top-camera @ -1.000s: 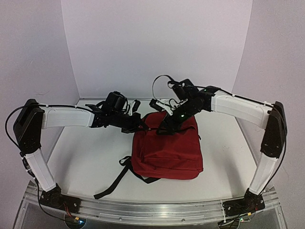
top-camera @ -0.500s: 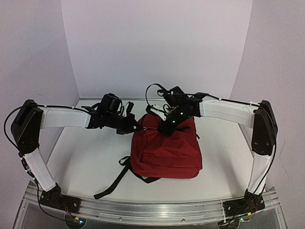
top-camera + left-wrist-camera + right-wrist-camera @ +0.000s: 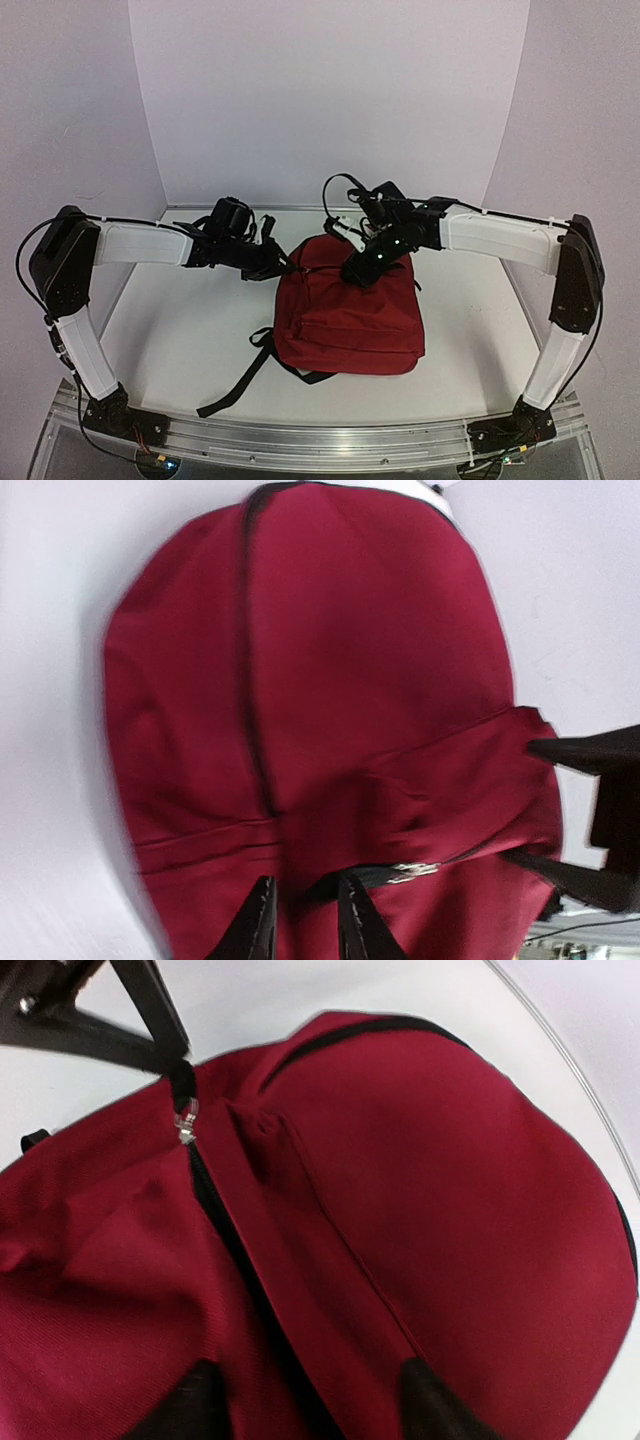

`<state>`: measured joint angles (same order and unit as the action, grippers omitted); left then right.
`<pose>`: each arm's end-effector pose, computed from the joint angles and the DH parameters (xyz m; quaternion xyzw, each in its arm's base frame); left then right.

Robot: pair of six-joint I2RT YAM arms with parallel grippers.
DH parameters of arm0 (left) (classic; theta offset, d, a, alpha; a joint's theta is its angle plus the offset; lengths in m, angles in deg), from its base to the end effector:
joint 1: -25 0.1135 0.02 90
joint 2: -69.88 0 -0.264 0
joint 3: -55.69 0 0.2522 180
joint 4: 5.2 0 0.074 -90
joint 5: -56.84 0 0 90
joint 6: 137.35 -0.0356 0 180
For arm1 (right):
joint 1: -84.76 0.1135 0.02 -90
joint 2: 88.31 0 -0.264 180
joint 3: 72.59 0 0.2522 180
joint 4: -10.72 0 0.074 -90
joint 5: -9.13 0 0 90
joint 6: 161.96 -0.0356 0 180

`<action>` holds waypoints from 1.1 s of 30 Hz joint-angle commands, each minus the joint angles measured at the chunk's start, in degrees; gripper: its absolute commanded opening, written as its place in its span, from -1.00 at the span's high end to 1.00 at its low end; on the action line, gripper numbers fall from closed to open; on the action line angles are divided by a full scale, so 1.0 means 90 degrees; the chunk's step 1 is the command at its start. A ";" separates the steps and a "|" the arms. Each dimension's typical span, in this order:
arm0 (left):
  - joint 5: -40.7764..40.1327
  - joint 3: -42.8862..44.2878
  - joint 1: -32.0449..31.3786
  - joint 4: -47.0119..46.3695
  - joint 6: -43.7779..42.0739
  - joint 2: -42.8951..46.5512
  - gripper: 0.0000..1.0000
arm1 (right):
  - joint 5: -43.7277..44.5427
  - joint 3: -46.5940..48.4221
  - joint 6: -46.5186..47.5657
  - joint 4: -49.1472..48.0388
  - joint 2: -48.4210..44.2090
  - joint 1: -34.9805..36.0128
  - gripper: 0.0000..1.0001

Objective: Pack the student bag
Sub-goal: Zip the student bag at the center of the board, then adjust the student bag at the center of the board.

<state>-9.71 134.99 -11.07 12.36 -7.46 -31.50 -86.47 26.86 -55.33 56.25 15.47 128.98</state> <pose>0.3052 -0.2399 0.2095 0.0569 0.8885 -0.4013 0.2152 0.2878 0.2849 0.2672 -0.4895 0.8005 0.1263 0.3219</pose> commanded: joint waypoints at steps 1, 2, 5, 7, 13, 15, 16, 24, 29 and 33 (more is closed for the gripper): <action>-0.0658 -0.0009 0.0199 0.0502 -0.0268 0.0655 0.21 | -0.0118 -0.0070 -0.0092 0.0366 -0.0804 -0.0379 -0.11; -0.0793 -0.0068 0.0199 0.0578 -0.0263 0.0835 0.13 | -0.0244 -0.0062 -0.0061 0.0415 -0.0883 -0.0530 0.02; -0.0807 -0.0346 0.0177 0.0738 -0.0215 0.1234 -0.14 | -0.1145 -0.0027 0.0103 0.0686 -0.1035 -0.0995 -0.07; -0.0725 -0.0581 0.0076 0.0688 -0.0073 0.1501 -0.23 | -0.1665 0.0059 0.0077 0.0919 -0.1036 -0.1359 -0.20; -0.0727 -0.1130 -0.0654 0.0231 0.0403 0.1561 -0.35 | -0.2363 -0.0095 0.0307 0.1232 -0.0778 -0.1585 -0.08; -0.0683 -0.1347 -0.0859 -0.0025 0.0656 0.1493 -0.37 | -0.2537 -0.0319 0.0402 0.1302 -0.0690 -0.1589 0.09; -0.0682 -0.1441 -0.0949 -0.0138 0.0739 0.1448 -0.37 | -0.2626 -0.0432 0.0435 0.1320 -0.0658 -0.1591 0.18; -0.0914 -0.1424 -0.0865 -0.0206 0.1060 0.0662 0.19 | -0.3560 -0.1659 0.0349 0.1222 -0.0846 -0.1109 0.19; -0.0032 -0.0128 0.0523 -0.0103 0.0676 -0.0580 0.44 | -0.3794 -0.1774 0.0196 0.0970 -0.0750 -0.0098 0.07; 0.0070 0.1455 0.1355 0.0698 0.0078 -0.1151 0.36 | -0.4254 -0.0856 0.0189 0.1439 -0.0638 0.0393 -0.22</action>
<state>-9.94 134.86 -6.45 14.28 -1.33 -39.56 -116.45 12.98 -53.30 63.92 8.59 126.96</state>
